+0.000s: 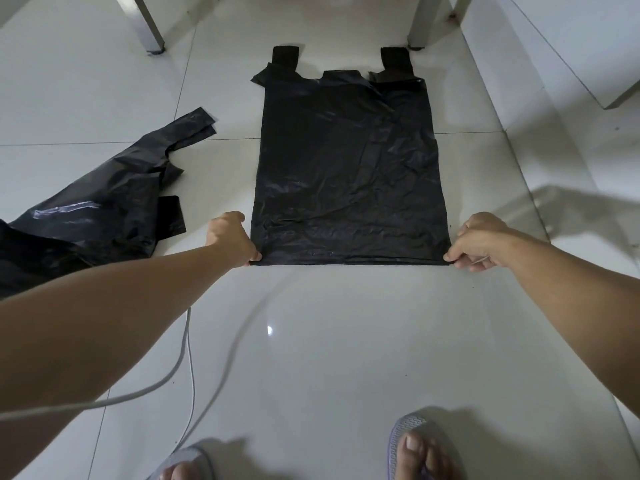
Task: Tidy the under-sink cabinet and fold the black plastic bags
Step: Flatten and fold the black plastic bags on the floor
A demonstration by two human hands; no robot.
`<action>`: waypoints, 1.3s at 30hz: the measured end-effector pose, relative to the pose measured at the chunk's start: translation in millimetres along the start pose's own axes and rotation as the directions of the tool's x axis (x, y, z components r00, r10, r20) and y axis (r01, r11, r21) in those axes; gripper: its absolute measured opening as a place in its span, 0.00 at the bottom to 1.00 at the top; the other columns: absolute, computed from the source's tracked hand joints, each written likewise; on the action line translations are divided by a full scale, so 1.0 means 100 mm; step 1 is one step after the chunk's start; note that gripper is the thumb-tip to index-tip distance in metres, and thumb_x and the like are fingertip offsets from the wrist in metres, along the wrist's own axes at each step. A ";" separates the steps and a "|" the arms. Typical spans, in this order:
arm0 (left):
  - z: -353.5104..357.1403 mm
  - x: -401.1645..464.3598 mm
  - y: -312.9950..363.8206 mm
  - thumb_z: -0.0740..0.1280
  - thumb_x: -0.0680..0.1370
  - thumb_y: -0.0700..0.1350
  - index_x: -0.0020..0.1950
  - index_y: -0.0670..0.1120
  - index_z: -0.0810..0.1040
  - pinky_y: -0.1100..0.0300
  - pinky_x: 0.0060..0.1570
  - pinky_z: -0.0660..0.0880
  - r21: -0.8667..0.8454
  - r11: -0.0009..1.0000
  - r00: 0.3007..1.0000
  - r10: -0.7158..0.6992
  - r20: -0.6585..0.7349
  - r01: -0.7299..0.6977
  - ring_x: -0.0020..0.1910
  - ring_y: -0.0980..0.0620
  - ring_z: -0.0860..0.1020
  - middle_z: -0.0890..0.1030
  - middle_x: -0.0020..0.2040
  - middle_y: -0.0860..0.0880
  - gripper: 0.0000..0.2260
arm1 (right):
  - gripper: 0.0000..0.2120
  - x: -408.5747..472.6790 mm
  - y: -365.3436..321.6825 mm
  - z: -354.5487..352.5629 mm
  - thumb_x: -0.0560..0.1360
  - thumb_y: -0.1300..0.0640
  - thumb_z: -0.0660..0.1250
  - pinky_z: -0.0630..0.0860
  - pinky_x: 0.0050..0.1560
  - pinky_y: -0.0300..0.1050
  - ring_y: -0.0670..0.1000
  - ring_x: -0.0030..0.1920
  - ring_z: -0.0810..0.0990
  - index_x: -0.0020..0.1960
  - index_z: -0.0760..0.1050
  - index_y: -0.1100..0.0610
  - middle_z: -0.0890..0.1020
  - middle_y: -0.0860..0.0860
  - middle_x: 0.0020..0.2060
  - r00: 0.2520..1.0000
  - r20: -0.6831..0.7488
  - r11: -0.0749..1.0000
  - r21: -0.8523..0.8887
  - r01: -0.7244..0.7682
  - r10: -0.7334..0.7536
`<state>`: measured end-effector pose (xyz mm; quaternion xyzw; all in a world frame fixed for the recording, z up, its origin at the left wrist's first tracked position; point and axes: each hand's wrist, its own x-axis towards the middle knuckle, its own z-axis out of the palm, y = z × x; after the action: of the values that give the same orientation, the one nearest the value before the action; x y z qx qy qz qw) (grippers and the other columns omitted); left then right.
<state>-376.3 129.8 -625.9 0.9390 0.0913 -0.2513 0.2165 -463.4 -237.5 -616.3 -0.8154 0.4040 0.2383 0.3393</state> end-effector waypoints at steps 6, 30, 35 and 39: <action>0.06 -0.07 0.13 0.69 0.71 0.42 0.68 0.43 0.70 0.49 0.56 0.74 0.224 0.957 0.944 0.236 -0.230 -0.185 0.61 0.41 0.70 0.70 0.63 0.42 0.26 | 0.22 -0.05 -0.18 -0.03 0.63 0.61 0.76 0.74 0.39 0.45 0.57 0.47 0.79 0.54 0.71 0.61 0.79 0.57 0.49 0.983 -0.118 0.947 -0.306 0.096 -0.138; 0.88 0.45 0.38 0.34 0.76 0.69 0.79 0.57 0.38 0.38 0.74 0.40 0.602 0.600 0.762 0.648 0.023 -0.528 0.78 0.46 0.36 0.38 0.79 0.51 0.33 | 0.34 0.32 -0.31 1.12 0.76 0.30 0.37 0.44 0.75 0.65 0.58 0.79 0.47 0.79 0.48 0.42 0.50 0.52 0.80 0.743 -0.080 0.567 -0.702 0.432 -0.665; 0.84 0.48 0.33 0.35 0.75 0.70 0.79 0.56 0.38 0.39 0.74 0.40 0.602 0.595 0.750 0.661 0.009 -0.532 0.78 0.47 0.36 0.38 0.79 0.50 0.35 | 0.36 0.39 -0.24 1.07 0.75 0.29 0.36 0.44 0.75 0.65 0.57 0.79 0.44 0.79 0.44 0.41 0.47 0.50 0.80 0.750 -0.153 0.612 -0.691 0.384 -0.644; 0.79 0.53 0.24 0.34 0.75 0.70 0.79 0.57 0.38 0.40 0.75 0.40 0.599 0.617 0.760 0.649 -0.021 -0.510 0.78 0.46 0.37 0.38 0.80 0.50 0.35 | 0.35 0.43 -0.19 1.04 0.75 0.29 0.35 0.44 0.75 0.65 0.57 0.79 0.43 0.79 0.43 0.41 0.46 0.50 0.80 0.762 -0.194 0.645 -0.680 0.350 -0.618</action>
<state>-357.9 76.2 -706.1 0.9597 -0.2721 -0.0691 -0.0113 -435.8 -172.6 -706.1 -0.9887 0.1278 0.0759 0.0190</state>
